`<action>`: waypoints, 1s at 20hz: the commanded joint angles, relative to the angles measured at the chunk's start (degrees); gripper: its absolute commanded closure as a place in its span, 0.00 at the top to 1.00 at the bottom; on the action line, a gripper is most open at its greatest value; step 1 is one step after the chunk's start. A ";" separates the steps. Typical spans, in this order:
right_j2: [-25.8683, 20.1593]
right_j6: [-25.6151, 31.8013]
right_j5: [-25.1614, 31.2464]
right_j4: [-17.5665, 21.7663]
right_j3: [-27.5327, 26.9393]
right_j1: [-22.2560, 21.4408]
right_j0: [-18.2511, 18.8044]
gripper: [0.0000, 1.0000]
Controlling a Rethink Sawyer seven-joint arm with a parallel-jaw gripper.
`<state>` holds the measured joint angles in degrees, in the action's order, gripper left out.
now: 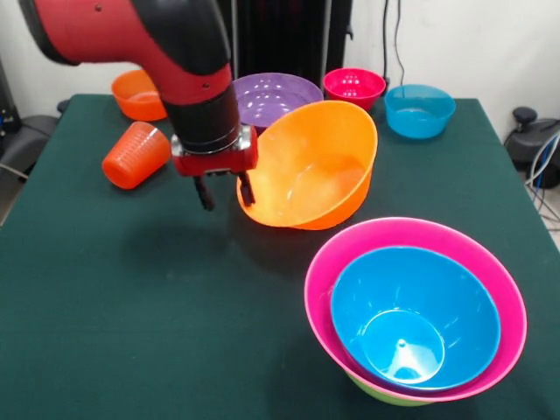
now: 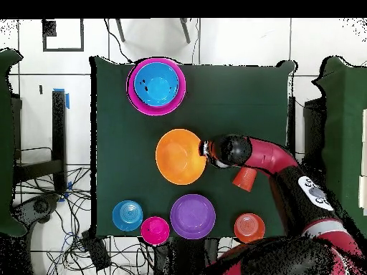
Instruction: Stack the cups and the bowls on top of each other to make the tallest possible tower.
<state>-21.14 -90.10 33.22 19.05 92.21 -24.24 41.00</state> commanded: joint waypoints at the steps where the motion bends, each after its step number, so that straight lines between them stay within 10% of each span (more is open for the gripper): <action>1: -14.28 11.19 4.45 -2.60 1.05 5.01 3.72 1.00; 14: -22.80 2.81 6.24 -7.53 6.38 3.70 7.95 1.00; 20: -19.55 3.24 10.59 -4.88 4.82 0.82 4.76 1.00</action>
<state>-39.68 -90.09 34.61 13.60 95.87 -21.29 48.78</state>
